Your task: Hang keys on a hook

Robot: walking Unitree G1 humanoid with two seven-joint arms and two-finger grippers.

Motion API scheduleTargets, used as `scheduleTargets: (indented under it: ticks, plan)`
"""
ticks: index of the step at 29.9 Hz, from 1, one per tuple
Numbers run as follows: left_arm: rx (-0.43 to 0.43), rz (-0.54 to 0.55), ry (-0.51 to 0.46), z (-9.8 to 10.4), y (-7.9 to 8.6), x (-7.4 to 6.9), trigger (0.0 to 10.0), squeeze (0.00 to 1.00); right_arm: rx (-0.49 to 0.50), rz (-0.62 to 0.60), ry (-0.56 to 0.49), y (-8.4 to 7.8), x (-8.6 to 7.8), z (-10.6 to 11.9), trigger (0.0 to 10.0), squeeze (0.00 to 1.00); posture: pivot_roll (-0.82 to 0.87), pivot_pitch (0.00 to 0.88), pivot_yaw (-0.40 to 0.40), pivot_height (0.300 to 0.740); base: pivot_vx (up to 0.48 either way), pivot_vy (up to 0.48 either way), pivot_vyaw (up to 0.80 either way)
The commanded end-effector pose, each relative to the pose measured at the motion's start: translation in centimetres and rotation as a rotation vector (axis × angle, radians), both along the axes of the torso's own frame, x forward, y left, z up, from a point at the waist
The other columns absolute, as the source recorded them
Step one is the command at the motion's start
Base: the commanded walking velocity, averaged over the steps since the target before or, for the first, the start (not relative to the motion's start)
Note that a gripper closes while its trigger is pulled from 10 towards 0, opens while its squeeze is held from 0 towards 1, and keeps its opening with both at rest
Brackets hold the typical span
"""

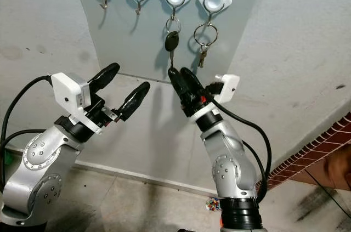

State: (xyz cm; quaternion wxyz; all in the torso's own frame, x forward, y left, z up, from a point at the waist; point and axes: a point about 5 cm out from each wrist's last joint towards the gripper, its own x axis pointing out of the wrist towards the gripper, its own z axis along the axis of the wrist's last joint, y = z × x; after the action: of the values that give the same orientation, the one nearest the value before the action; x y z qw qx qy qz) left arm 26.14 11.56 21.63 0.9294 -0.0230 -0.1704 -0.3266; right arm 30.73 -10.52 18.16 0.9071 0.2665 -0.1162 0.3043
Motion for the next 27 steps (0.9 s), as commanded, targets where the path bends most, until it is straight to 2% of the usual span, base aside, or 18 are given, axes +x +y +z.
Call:
scheduleTargets:
  ticks: [1,12,14,18,20,21,22,23,24,27]
  plan:
    - [0.012,0.012,0.011,-0.7,0.2,0.1,10.0,0.00,-0.025,0.000,0.019,-0.2,-0.1,-1.0,10.0,1.00,0.03,0.123,-0.026,0.740,0.000,0.000,0.00]
    - [0.044,0.050,0.123,-4.5,0.9,0.2,10.0,0.00,-0.092,-0.051,0.126,-1.4,-0.6,-4.9,10.0,1.00,0.02,0.123,-0.019,0.740,0.000,0.000,0.00]
    - [0.064,0.076,0.159,-6.1,1.1,0.1,10.0,0.00,-0.134,-0.088,0.176,-2.2,-0.8,-6.7,10.0,1.00,0.02,0.124,-0.020,0.740,0.000,0.000,0.00]
    - [0.030,0.123,0.219,-7.5,1.8,0.3,10.0,0.00,-0.178,-0.133,0.206,-2.8,-0.9,-8.0,10.0,1.00,0.02,0.123,-0.021,0.740,0.000,0.000,0.00]
    - [0.048,0.144,0.220,-8.2,2.1,0.4,10.0,0.00,-0.219,-0.173,0.234,-3.4,-1.0,-9.1,10.0,1.00,0.02,0.122,-0.021,0.740,0.000,0.000,0.00]
    - [0.053,0.155,0.233,-8.8,2.2,0.5,10.0,0.00,-0.226,-0.191,0.249,-3.7,-1.0,-9.6,10.0,0.42,0.02,0.122,-0.020,0.740,0.000,0.000,0.00]
    - [0.054,0.166,0.245,-9.2,2.2,0.6,10.0,0.00,-0.226,-0.199,0.265,-3.9,-1.0,-10.0,10.0,0.00,0.02,0.121,-0.019,0.740,0.000,0.000,0.00]
    - [0.059,0.188,0.269,-10.2,2.4,0.7,10.0,0.00,-0.237,-0.214,0.287,-4.2,-1.1,-10.8,10.0,0.00,0.02,0.118,-0.018,0.740,0.000,0.000,0.00]
    - [0.059,0.188,0.269,-10.2,2.4,0.7,10.0,0.00,-0.237,-0.214,0.287,-4.2,-1.1,-10.8,10.0,0.00,0.02,0.118,-0.018,0.740,0.000,0.000,0.00]
    - [0.074,0.229,0.314,-12.1,2.6,0.9,10.0,0.00,-0.262,-0.243,0.330,-4.7,-1.4,-12.2,10.0,0.00,0.01,0.117,-0.016,0.740,0.000,0.000,0.00]
